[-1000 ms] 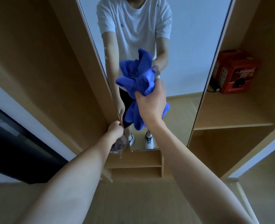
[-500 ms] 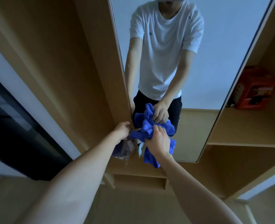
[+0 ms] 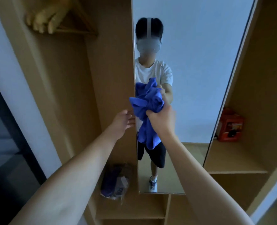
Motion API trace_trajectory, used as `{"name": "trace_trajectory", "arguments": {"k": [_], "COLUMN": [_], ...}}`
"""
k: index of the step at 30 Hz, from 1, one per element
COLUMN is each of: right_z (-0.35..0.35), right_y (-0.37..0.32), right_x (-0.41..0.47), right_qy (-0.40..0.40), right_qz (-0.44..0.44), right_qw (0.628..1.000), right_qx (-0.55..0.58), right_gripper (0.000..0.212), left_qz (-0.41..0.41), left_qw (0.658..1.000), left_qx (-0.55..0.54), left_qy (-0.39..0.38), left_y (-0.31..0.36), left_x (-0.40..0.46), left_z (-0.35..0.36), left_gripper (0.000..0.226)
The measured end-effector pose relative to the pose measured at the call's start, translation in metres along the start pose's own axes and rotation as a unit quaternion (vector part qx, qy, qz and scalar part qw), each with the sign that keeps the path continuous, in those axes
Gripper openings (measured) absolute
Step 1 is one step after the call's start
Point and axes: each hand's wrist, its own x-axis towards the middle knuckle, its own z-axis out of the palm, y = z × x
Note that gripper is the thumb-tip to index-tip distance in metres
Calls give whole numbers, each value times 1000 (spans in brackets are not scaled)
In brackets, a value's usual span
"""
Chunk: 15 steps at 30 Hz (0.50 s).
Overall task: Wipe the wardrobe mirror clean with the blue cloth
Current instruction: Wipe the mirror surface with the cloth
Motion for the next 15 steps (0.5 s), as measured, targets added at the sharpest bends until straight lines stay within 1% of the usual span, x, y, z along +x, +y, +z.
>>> {"name": "trace_trajectory", "arguments": {"k": [2, 5, 9, 15], "right_z": [-3, -4, -7, -14], "right_y": [-31, -74, -128, -184], "right_x": [12, 31, 59, 95], "right_qy": [20, 52, 76, 120], "right_qz": [-19, -32, -55, -86], "right_qw": [1000, 998, 996, 989], "right_qx": [13, 31, 13, 18], "right_gripper": [35, 32, 24, 26], "left_qz": [30, 73, 138, 213], "left_qw": [999, 996, 988, 972], "left_qx": [-7, 9, 10, 36], "left_qy": [-31, -47, -75, -89], "left_y": [37, 88, 154, 222], "left_x": [-4, -6, -11, -14], "left_z": [-1, -1, -3, -3], "left_gripper": [23, 19, 28, 27]}}
